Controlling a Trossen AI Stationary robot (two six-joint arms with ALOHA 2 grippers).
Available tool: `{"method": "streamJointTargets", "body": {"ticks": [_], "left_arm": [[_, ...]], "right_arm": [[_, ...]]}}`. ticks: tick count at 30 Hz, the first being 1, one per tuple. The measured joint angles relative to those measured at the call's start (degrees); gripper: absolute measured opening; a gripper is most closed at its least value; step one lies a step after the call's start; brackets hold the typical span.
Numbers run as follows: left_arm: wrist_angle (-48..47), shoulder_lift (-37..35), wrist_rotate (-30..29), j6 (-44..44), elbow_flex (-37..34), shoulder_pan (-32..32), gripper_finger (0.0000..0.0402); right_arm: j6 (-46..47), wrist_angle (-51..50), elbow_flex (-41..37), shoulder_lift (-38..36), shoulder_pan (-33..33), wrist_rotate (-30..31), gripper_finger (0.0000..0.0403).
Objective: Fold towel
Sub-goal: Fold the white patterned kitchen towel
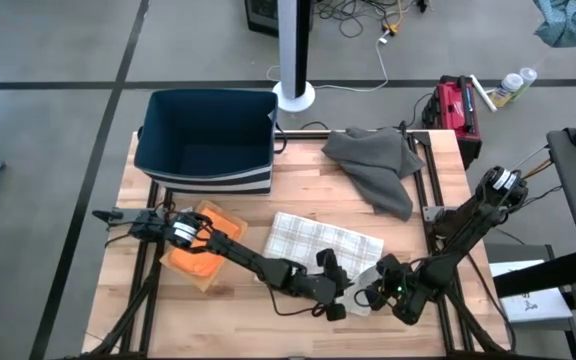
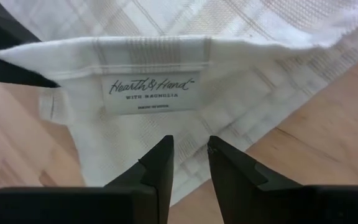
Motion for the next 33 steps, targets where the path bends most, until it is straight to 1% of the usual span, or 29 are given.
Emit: {"method": "streamJointTargets", "body": {"ticks": [4, 8, 12, 15, 21, 28, 33], "left_arm": [[0.02, 0.00, 0.00, 0.00, -0.01, 0.00, 0.0004], [0.02, 0.02, 0.02, 0.00, -0.01, 0.00, 0.0002], [0.02, 0.02, 0.02, 0.00, -0.01, 0.00, 0.0004], [0.04, 0.02, 0.02, 0.00, -0.01, 0.00, 0.0002], [0.07, 0.04, 0.02, 0.00, -0.01, 0.00, 0.0005], [0.07, 0.09, 0.04, 0.00, -0.01, 0.00, 0.0002], [0.07, 0.09, 0.07, 0.00, -0.01, 0.00, 0.0005]], "right_arm": [[1.46, -0.02, -0.38, 0.00, 0.00, -0.99, 0.0108], [3.07, 0.05, -0.69, 0.00, 0.00, -0.48, 0.0133], [2.91, 1.88, -0.71, 0.00, 0.00, -0.29, 0.0156], [2.82, 3.00, -0.71, 0.02, 0.00, -0.33, 0.0164], [3.10, 2.97, -0.71, 0.07, -0.18, 0.09, 0.0156], [4.79, 4.88, -0.78, 3.07, -1.34, -0.48, 0.0142], [4.60, 4.43, -0.76, 3.13, -1.36, -0.53, 0.0128]]}}
